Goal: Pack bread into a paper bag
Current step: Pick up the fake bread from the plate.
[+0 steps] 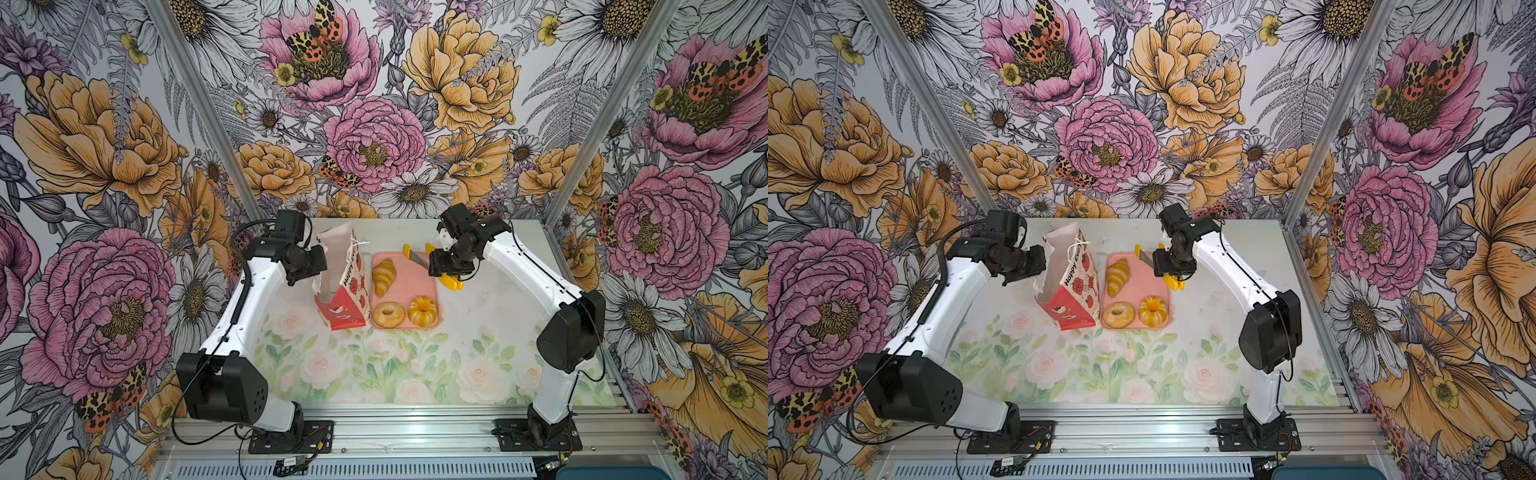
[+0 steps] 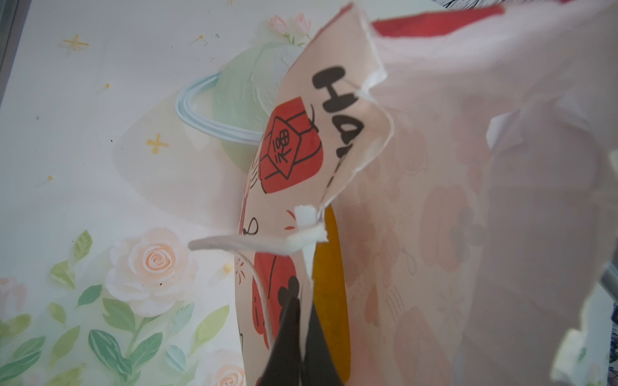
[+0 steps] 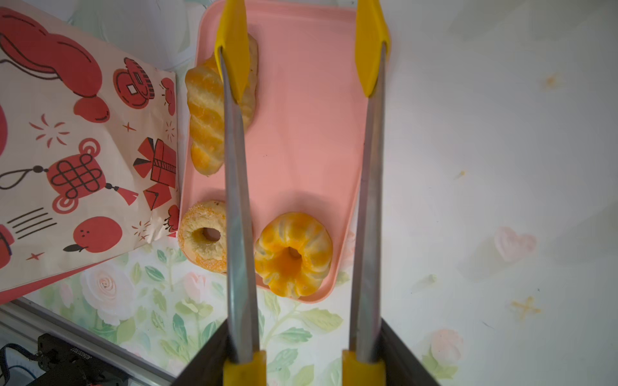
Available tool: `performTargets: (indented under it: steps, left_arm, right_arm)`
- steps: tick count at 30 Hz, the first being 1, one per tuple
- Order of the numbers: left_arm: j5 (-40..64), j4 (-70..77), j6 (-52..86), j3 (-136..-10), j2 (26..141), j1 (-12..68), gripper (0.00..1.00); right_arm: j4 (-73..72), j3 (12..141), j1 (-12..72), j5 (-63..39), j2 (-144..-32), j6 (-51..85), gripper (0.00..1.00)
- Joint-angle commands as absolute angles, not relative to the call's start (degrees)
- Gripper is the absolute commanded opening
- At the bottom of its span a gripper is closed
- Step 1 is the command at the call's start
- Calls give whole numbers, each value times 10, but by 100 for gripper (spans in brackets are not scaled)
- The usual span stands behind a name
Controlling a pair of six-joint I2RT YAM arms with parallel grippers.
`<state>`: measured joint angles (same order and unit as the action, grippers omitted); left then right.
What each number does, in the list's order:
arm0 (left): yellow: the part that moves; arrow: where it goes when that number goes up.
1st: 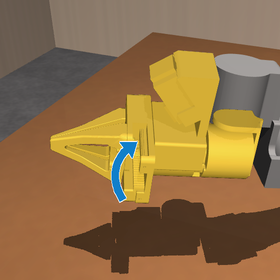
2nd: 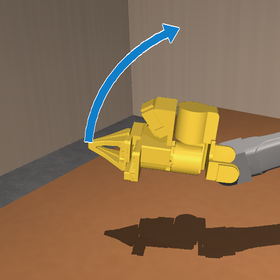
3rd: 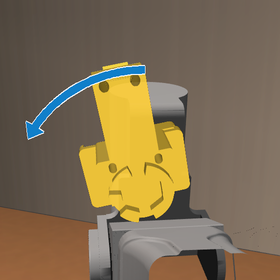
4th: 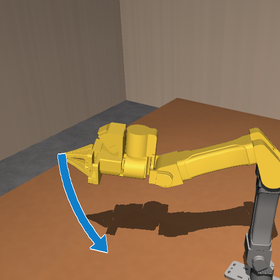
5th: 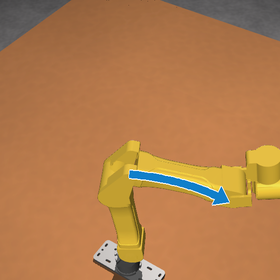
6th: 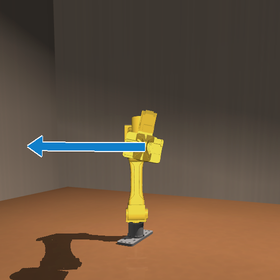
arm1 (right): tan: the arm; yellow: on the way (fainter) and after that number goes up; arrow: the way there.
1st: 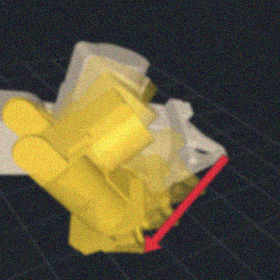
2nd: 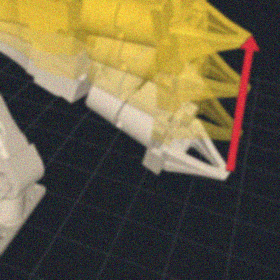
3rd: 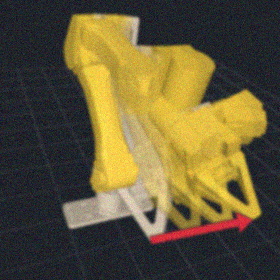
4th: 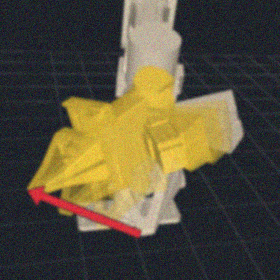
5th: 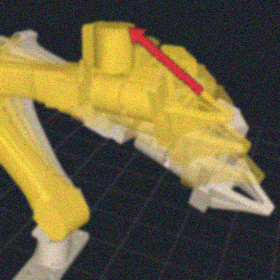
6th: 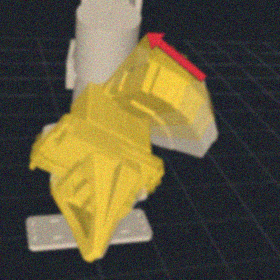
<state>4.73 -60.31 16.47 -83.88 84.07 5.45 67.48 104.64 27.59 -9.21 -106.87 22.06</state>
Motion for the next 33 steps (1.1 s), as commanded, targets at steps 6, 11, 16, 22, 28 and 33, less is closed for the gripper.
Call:
performTargets:
  steps: [6, 11, 16, 22, 28, 33]
  left_arm:
    - [53, -607, 156, -824, 838, 50, 0]
    - [54, -607, 153, -826, 839, 48, 0]
    - [56, -607, 152, -829, 841, 47, 0]
    - [57, -607, 152, -823, 835, 47, 0]
    - [58, -610, 150, -819, 830, 44, 0]
    - [58, -611, 150, -819, 829, 41, 0]
  right_arm:
    - [625, 1050, 306, -143, -1075, 234, 64]
    - [626, 1056, 322, -162, -1090, 235, 64]
    - [625, 1056, 330, -169, -1102, 237, 65]
    - [625, 1050, 331, -166, -1112, 235, 65]
    - [625, 1063, 332, -170, -1130, 232, 65]
    - [625, 1076, 337, -177, -1144, 231, 65]
